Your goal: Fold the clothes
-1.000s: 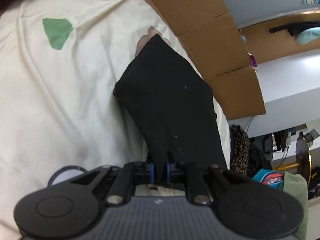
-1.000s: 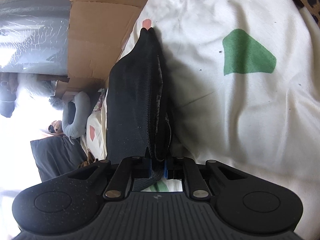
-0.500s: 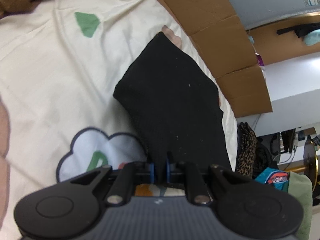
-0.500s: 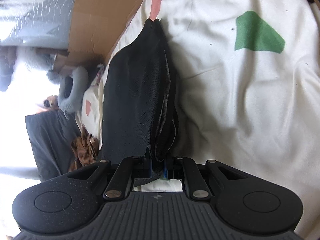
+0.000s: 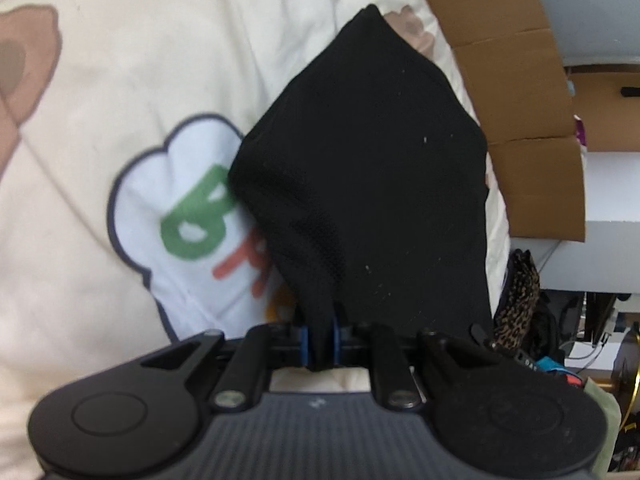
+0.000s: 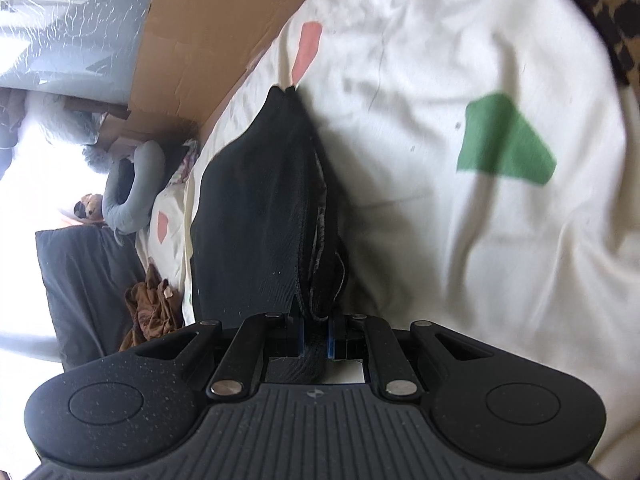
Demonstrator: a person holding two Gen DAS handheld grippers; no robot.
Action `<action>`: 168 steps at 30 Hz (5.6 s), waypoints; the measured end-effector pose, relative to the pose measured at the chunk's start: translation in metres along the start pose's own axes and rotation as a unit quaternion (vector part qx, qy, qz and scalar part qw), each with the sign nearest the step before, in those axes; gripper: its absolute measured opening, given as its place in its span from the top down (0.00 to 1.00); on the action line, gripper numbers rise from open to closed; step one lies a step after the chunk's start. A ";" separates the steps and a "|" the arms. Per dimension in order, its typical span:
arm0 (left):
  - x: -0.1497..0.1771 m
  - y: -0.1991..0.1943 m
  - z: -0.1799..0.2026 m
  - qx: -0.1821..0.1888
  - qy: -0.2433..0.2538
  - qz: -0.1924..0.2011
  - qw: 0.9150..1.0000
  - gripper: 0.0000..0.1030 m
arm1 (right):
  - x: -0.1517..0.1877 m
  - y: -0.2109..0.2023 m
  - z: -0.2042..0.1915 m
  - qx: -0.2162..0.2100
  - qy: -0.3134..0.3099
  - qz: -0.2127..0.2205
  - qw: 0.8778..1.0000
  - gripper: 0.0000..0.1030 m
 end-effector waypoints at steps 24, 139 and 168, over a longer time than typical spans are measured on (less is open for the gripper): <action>0.064 0.059 0.078 -0.046 0.004 -0.086 0.995 0.89 | -0.074 -0.026 -0.007 0.022 -0.029 0.068 0.997 0.91; -0.085 0.103 0.165 -0.029 0.261 -0.051 0.964 0.42 | -0.032 -0.035 0.032 0.030 0.023 0.013 0.999 0.89; -0.114 0.122 0.178 0.039 0.283 -0.054 0.957 0.43 | -0.036 -0.020 0.037 0.017 0.040 0.031 0.999 0.67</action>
Point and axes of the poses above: each gripper's, at about its wrist camera, not at the fingertips, and y roughly the way its jaws point, z to its right, x to its underside, the point moved 4 cm from there along y, roughly the way its jaws point, and after that the axes turned 1 degree about y, right-handed, at the moved point
